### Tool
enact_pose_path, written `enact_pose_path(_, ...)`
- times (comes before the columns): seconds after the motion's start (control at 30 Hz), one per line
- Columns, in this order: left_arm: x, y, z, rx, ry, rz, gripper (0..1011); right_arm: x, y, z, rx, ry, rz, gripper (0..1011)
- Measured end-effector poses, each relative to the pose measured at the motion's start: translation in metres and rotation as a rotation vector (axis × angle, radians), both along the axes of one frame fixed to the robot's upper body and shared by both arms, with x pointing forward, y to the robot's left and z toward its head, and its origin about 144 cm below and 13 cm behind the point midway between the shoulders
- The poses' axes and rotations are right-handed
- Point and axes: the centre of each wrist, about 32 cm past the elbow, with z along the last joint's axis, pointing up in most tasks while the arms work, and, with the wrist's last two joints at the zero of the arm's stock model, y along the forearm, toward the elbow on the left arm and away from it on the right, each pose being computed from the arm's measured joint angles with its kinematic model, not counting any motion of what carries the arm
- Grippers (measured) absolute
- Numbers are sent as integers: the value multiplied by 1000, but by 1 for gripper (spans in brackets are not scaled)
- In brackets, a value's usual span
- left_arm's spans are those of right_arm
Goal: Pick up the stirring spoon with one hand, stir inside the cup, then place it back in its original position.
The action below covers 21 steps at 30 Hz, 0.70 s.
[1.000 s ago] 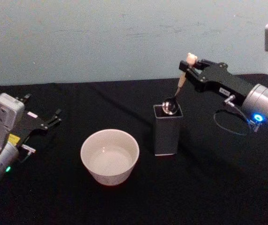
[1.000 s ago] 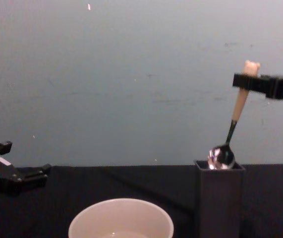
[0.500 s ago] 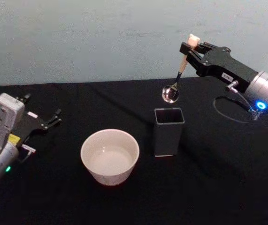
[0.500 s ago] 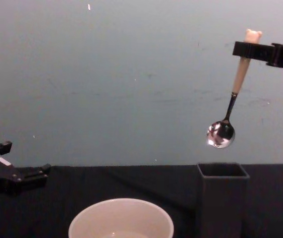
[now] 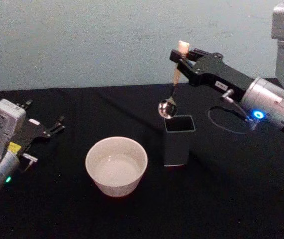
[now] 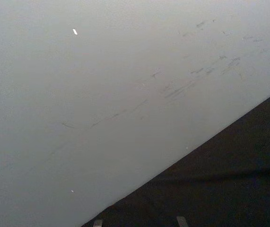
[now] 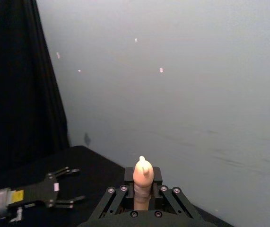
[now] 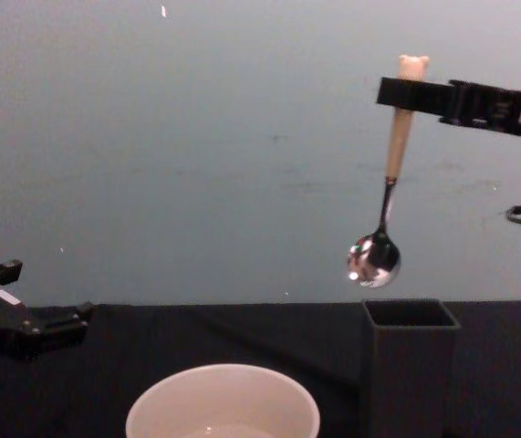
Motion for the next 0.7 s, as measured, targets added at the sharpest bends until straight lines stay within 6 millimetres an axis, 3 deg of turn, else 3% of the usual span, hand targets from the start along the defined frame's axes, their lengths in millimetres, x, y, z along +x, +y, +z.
enact_pose_path(0.7,0,0,0,0,0,0,1001,-7,36,-17,-29,55,144,218)
